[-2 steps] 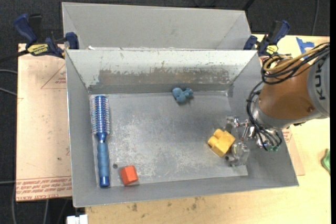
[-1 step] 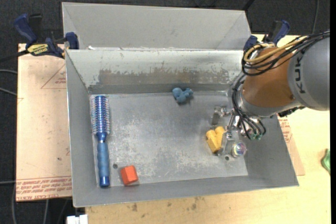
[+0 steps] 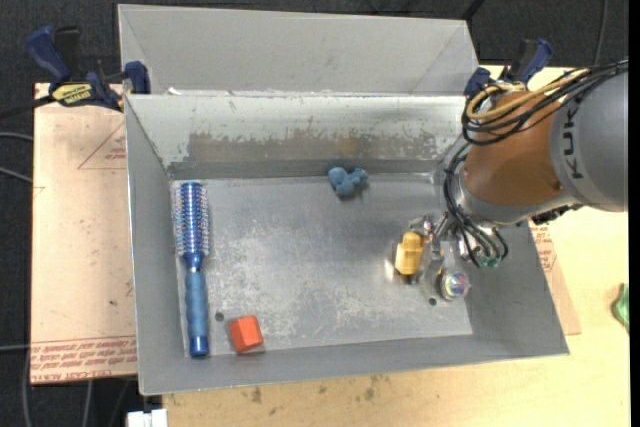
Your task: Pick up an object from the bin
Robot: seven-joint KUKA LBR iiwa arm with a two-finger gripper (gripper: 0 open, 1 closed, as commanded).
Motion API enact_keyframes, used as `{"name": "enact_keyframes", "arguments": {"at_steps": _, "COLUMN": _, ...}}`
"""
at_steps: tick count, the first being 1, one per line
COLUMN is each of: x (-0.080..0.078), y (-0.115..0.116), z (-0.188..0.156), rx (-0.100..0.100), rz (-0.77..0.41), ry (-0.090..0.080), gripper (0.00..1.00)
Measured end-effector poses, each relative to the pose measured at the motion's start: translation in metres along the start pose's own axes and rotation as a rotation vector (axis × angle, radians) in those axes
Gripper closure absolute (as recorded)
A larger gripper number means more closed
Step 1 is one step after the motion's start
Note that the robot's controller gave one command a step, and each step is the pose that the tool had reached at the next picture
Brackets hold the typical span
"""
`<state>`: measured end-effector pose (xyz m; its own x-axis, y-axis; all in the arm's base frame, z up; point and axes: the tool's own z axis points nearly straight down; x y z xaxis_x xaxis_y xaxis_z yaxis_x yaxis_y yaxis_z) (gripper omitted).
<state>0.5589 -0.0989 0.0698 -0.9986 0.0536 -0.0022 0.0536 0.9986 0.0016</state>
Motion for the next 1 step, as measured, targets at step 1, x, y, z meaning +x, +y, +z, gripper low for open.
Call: {"name": "enact_keyframes", "arguments": {"at_steps": 1, "x": 0.0018, "y": 0.0046, "z": -0.1347, "rx": 0.002, "rz": -0.038, "ry": -0.009, "gripper": 1.0}}
